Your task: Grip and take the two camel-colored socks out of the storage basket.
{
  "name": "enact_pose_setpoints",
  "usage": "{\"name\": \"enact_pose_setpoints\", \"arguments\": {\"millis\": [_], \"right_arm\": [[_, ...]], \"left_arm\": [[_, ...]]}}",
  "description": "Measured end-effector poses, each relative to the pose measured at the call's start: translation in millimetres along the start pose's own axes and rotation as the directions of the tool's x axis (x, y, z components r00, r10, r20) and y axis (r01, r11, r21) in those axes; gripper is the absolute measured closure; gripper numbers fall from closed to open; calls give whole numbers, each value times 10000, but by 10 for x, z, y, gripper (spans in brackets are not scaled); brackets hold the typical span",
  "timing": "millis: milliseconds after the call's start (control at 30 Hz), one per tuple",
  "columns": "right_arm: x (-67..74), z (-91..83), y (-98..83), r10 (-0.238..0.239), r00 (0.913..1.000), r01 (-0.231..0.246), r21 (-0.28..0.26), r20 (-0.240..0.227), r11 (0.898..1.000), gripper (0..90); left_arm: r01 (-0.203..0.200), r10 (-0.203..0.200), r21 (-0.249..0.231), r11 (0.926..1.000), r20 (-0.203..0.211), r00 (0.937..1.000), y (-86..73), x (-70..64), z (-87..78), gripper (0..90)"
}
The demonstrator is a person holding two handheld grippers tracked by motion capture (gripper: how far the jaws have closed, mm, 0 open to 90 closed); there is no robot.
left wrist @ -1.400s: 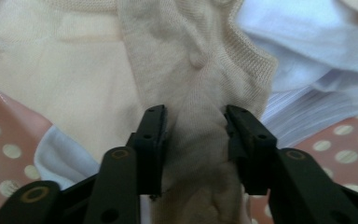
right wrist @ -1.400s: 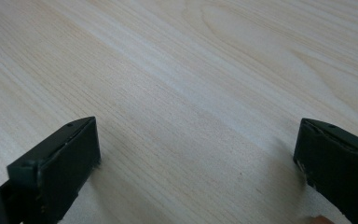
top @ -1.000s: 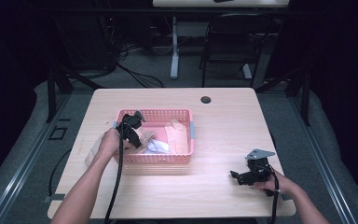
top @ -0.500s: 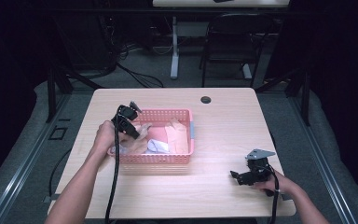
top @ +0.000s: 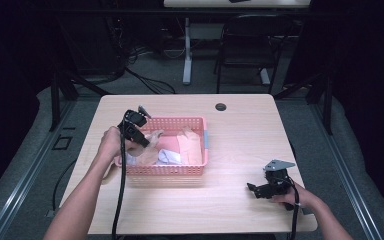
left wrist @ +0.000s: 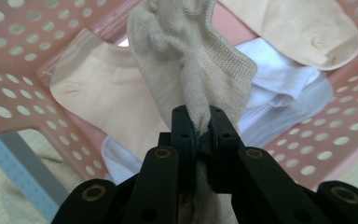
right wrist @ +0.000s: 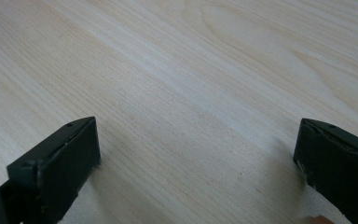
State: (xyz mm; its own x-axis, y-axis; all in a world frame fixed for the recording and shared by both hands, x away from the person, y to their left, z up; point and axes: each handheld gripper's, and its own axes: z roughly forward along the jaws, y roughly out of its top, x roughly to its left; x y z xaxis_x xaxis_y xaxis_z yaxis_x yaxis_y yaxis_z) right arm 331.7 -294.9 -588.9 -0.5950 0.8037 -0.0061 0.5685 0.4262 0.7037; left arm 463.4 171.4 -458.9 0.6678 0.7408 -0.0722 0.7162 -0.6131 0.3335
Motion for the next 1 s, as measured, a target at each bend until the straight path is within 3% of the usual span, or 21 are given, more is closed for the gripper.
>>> {"name": "enact_pose_setpoints", "arguments": {"millis": [267, 633, 800, 1000], "right_arm": [[-1, 1, 0, 2, 10000, -2, -7, -5, 10000, 0], [-1, 1, 0, 2, 10000, -2, -7, -6, 10000, 0], [0, 0, 0, 5, 10000, -5, 6, -1, 10000, 0], [-1, 8, 7, -58, 10000, 58, -7, -68, 10000, 0]], "left_arm": [[-223, 219, -308, 9993, -113, 9997, 16, -34, -226, 832], [-320, 270, -1084, 9936, -476, 9985, -40, -8, -683, 831], [142, -243, -1520, 9883, -646, 9976, -191, 118, -861, 830], [719, -876, -1806, 9809, -804, 9929, -440, 290, -961, 830]]}}
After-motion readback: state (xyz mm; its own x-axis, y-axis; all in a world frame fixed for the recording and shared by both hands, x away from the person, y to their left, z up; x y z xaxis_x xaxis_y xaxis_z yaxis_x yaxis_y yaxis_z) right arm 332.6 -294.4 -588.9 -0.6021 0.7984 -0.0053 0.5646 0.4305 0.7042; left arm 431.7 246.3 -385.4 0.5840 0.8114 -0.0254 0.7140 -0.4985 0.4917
